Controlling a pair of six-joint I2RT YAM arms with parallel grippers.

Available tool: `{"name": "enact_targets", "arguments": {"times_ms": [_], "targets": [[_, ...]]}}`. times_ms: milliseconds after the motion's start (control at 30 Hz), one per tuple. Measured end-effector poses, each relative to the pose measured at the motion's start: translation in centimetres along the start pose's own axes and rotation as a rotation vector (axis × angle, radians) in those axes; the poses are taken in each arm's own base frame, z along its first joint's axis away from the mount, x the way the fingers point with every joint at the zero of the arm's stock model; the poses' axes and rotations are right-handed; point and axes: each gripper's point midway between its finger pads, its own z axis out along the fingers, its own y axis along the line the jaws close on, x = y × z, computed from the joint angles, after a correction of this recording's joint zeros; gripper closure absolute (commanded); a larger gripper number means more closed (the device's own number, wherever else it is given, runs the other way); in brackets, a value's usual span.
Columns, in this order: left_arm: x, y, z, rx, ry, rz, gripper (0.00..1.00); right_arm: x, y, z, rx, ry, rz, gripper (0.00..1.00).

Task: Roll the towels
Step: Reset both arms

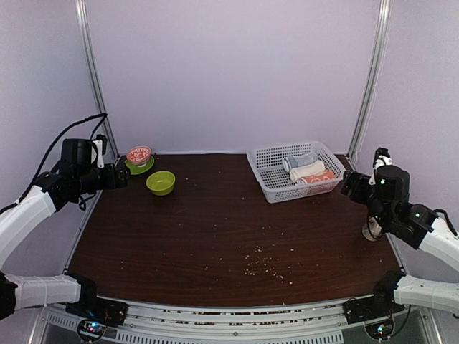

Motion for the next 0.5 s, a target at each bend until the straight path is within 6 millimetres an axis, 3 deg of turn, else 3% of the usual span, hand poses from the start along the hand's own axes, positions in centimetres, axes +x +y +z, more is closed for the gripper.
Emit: {"name": "enact_targets", "arguments": {"times_ms": [200,500], "targets": [[1.3,-0.6,-0.3,0.0,0.0,0.026,0.02,1.4,-0.8,-0.2,-0.036,-0.082,0.062,0.0],[1.7,-1.2,0.7,0.019,0.014,0.037,0.02,-0.5,1.1,-0.4,-0.114,-0.109,0.036,0.0]]}}
